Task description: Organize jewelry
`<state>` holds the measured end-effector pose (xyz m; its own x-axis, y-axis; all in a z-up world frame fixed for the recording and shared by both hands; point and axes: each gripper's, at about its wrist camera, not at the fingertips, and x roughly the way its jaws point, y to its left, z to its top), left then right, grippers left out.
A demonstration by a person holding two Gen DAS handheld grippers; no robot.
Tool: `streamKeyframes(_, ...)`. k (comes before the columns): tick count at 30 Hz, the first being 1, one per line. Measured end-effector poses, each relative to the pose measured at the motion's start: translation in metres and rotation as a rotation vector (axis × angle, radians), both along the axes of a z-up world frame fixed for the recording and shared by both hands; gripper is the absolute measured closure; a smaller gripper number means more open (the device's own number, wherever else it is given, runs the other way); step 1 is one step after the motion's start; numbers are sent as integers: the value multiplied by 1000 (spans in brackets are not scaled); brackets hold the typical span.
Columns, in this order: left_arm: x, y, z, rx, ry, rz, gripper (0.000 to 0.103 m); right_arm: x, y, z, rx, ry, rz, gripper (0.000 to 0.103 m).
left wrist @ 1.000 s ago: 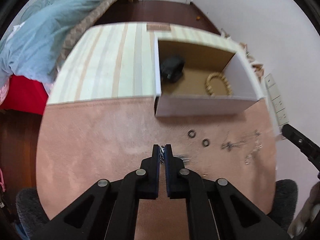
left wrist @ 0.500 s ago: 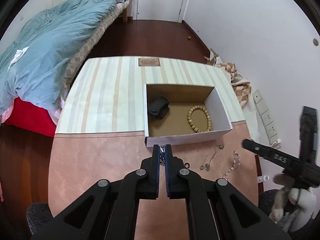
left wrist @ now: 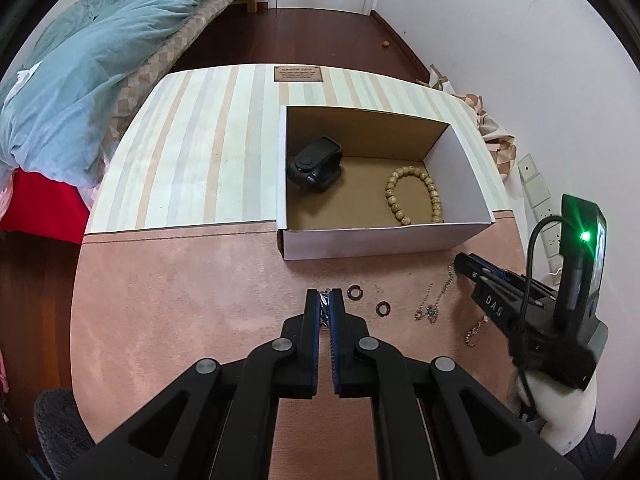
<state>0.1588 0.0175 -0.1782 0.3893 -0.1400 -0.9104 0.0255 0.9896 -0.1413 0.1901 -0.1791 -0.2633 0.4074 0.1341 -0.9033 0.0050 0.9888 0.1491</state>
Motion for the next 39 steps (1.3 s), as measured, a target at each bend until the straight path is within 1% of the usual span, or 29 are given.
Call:
streamKeyframes(2, -1, 1, 3, -7, 0, -1, 101, -4, 1, 4, 21, -1, 11, 93)
streamKeyframes(5, -4, 2, 14, -26, -16, -7, 101, -11, -1, 34, 75, -44, 26, 93)
streamKeyframes(7, -5, 2, 29, -44, -42, -15, 101, -15, 0, 62, 115, -83, 47, 93)
streamKeyframes(8, -5, 3, 40, -53, -60, -18, 101, -17, 1, 80, 132, -112, 66, 93)
streamKeyframes(11, 0, 5, 69, -86, -112, -25, 101, -16, 7, 124, 165, -168, 103, 93)
streamKeyframes(13, 4, 7, 91, -112, -150, -32, 101, -12, 9, 153, 191, -206, 126, 93)
streamKeyframes(15, 11, 8, 111, -141, -183, -43, 101, -4, 12, 176, 216, -226, 141, 93)
streamKeyframes(16, 15, 8, 118, -148, -194, -47, 101, 2, 14, 187, 228, -232, 151, 93)
streamKeyframes(18, 26, 9, 131, -156, -218, -54, 101, 10, 18, 202, 218, -251, 162, 93)
streamKeyframes(21, 36, 16, 137, -164, -227, -39, 101, 21, 19, 214, 202, -269, 163, 93)
streamKeyframes(22, 37, 20, 135, -160, -217, -29, 98, 23, 19, 216, 210, -268, 161, 93)
streamKeyframes(24, 37, 31, 125, -164, -182, 5, 98, 19, 18, 219, 223, -275, 160, 93)
streamKeyframes(25, 34, 36, 116, -162, -160, 17, 95, 16, 16, 219, 237, -273, 158, 93)
streamKeyframes(27, 28, 43, 93, -136, -111, 30, 77, 8, 15, 215, 262, -267, 154, 93)
streamKeyframes(28, 23, 45, 81, -124, -92, 34, 56, 4, 13, 213, 273, -264, 151, 93)
streamKeyframes(29, 19, 47, 71, -119, -76, 38, 50, 0, 11, 210, 285, -259, 146, 93)
streamKeyframes(30, 13, 50, 56, -124, -49, 43, 50, -5, 8, 206, 295, -253, 136, 93)
streamKeyframes(31, 10, 50, 47, -126, -30, 44, 50, -10, 5, 202, 300, -248, 127, 93)
streamKeyframes(34, 3, 49, 8, -137, 47, 64, 50, -25, -2, 189, 296, -239, 97, 93)
streamKeyframes(39, 9, 36, -35, -155, 126, 76, 50, -45, -17, 151, 286, -178, 19, 93)
